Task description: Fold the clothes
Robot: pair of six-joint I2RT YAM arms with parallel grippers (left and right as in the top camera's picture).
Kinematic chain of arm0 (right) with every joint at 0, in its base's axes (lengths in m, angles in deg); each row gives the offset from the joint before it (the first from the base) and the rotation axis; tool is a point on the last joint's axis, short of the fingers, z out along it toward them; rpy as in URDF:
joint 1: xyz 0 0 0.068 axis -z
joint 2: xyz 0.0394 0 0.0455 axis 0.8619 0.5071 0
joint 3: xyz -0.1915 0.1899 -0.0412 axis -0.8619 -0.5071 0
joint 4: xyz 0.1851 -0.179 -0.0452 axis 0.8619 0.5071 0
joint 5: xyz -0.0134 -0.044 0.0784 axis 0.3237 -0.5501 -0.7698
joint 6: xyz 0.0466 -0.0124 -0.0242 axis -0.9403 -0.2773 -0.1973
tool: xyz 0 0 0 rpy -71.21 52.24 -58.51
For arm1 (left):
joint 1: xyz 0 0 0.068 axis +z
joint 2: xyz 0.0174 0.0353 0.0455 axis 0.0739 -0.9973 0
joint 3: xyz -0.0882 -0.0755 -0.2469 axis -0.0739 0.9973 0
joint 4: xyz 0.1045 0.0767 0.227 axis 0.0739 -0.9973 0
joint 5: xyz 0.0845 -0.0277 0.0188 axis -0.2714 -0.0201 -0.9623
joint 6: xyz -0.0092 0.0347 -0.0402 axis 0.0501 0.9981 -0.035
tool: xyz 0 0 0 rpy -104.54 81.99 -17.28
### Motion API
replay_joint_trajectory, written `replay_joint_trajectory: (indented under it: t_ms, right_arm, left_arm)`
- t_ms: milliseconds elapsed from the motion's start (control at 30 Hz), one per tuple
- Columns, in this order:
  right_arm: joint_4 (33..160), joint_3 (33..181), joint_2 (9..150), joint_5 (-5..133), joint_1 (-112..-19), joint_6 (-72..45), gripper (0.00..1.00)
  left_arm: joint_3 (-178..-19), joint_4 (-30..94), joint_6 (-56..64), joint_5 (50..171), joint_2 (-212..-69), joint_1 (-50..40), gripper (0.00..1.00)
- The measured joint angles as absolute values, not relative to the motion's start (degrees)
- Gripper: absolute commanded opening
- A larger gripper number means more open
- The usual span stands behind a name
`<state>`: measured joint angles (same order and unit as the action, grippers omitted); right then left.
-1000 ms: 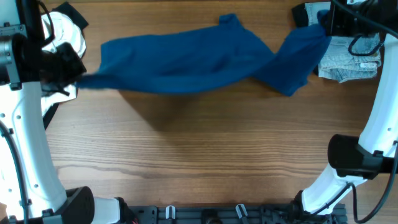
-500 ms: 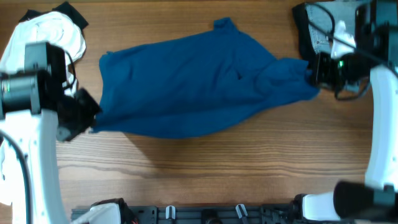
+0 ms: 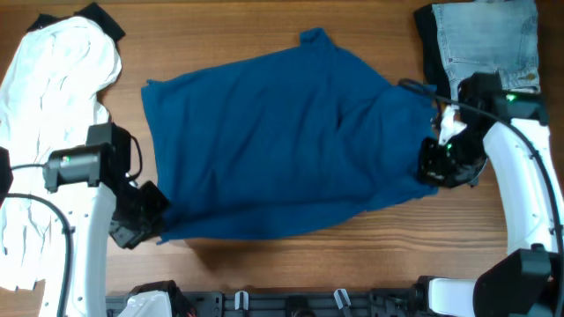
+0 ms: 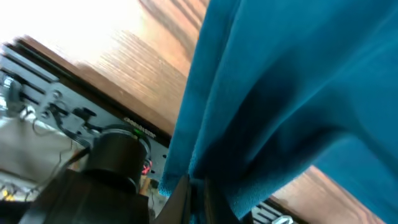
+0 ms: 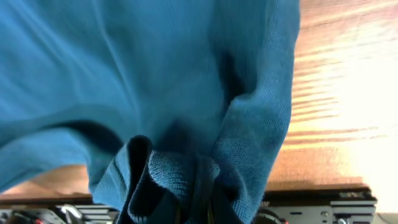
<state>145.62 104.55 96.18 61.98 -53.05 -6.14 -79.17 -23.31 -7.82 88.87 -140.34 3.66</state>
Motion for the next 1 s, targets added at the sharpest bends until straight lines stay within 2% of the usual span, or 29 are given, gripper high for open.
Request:
replay_joint_trajectory:
  t_ms: [67,133,200,233,267,333,400,467,567,667,833,1000]
  right_arm:
    - [144.7,102.4,96.2,62.0,-53.0,-6.7,0.51]
    - [144.2,101.4,96.2,62.0,-53.0,-6.9,0.56]
    - [143.6,101.2,96.2,62.0,-53.0,-6.8,0.56]
    - [143.1,101.2,96.2,62.0,-53.0,-6.9,0.56]
    - [142.8,101.2,96.2,62.0,-53.0,-6.9,0.56]
    - [142.0,101.1,96.2,61.9,-53.0,-7.0,0.57]
    - [140.1,101.1,96.2,61.7,-53.0,-7.0,0.59]
    - [136.6,101.4,96.2,60.5,-53.0,-6.9,0.61]
    - [131.1,105.2,96.2,57.1,-53.0,-5.6,0.72]
    - [123.8,112.2,96.2,54.8,-54.1,-3.5,0.77]
    - [111.6,119.4,98.5,54.4,-58.2,-1.1,0.78]
    - [101.2,120.6,107.0,54.5,-59.1,-0.3,0.78]
  left_arm:
    - [-77.8,-22.4,-7.8,89.9,-140.3,3.7,0.07]
    - [-77.6,-21.8,-8.0,90.6,-140.3,3.7,0.17]
    - [-77.6,-21.4,-8.3,90.9,-140.3,3.7,0.38]
    - [-77.6,-21.0,-8.5,91.1,-140.3,3.7,0.45]
    - [-77.6,-20.8,-8.5,91.3,-140.3,3.7,0.57]
    - [-77.6,-20.4,-8.5,91.5,-140.3,3.7,0.73]
    - [-77.6,-19.7,-8.6,91.9,-140.3,3.7,0.8]
    - [-77.6,-17.7,-8.8,92.5,-140.3,3.7,0.83]
    - [-77.6,-11.5,-8.8,93.5,-140.3,3.7,0.88]
    - [-77.5,-1.8,-8.3,94.9,-140.3,3.7,0.97]
    - [-77.5,19.6,-2.9,96.5,-141.5,3.7,0.99]
    - [-77.6,36.3,1.1,97.1,-150.3,3.7,0.98]
